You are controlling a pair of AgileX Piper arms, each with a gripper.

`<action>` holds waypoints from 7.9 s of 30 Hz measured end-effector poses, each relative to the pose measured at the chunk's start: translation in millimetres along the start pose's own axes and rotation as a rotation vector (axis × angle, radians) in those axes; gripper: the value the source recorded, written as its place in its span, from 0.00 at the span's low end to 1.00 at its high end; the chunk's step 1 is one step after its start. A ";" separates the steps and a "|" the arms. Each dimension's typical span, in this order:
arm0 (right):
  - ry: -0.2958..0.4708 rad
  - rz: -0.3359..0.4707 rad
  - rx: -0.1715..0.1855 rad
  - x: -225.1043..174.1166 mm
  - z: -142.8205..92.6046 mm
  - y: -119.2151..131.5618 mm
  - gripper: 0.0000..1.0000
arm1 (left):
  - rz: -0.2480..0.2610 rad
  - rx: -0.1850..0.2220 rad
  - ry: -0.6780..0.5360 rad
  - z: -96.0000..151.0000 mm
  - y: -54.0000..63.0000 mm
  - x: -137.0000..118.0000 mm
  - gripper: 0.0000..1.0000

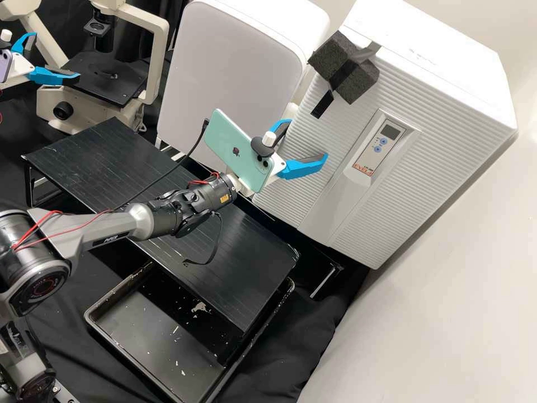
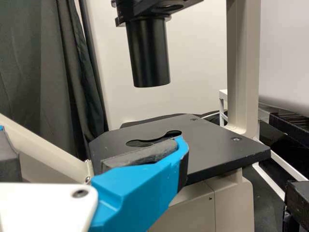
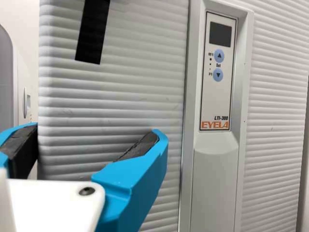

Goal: Open the incubator door

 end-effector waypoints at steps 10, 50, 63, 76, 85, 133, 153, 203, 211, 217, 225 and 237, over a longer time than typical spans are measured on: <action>0.005 0.000 -0.004 -3.1 -2.0 1.9 0.00 | 0.000 0.000 0.000 0.0 0.0 0.0 1.00; 0.042 0.072 0.088 -56.2 3.5 36.8 1.00 | 0.000 0.000 0.000 0.0 0.0 0.0 1.00; 0.061 0.109 -0.026 -77.3 -67.0 8.0 1.00 | 0.000 0.000 0.000 0.0 0.0 0.0 1.00; -0.047 0.074 -0.161 -37.3 -72.7 -29.1 1.00 | 0.000 0.000 0.000 0.0 0.0 0.0 1.00; -0.130 0.126 -0.154 -22.7 -53.4 -16.9 1.00 | 0.000 0.000 0.000 0.0 0.0 0.0 1.00; -0.207 0.129 -0.174 -12.3 -53.2 -19.6 1.00 | 0.000 0.000 0.000 0.0 0.0 0.0 1.00; -0.178 0.153 -0.155 -8.5 -51.4 -14.6 0.00 | 0.000 0.000 0.000 0.0 0.0 0.0 1.00; -0.127 0.108 -0.143 -7.6 -53.9 -19.3 0.00 | 0.000 0.000 0.000 0.0 0.0 0.0 1.00; -0.129 0.100 -0.147 -8.5 -52.3 -21.2 0.00 | 0.000 0.000 0.000 0.0 0.0 0.0 1.00; -0.124 0.091 -0.161 -10.2 -50.9 -23.1 0.00 | 0.000 0.000 0.000 0.0 0.0 0.0 1.00; -0.126 0.081 -0.159 -14.5 -50.5 -19.4 0.00 | 0.000 0.000 0.000 0.0 0.0 0.0 1.00; -0.152 0.072 -0.169 -28.7 -40.5 -8.1 0.00 | 0.000 0.000 0.000 0.0 0.0 0.0 1.00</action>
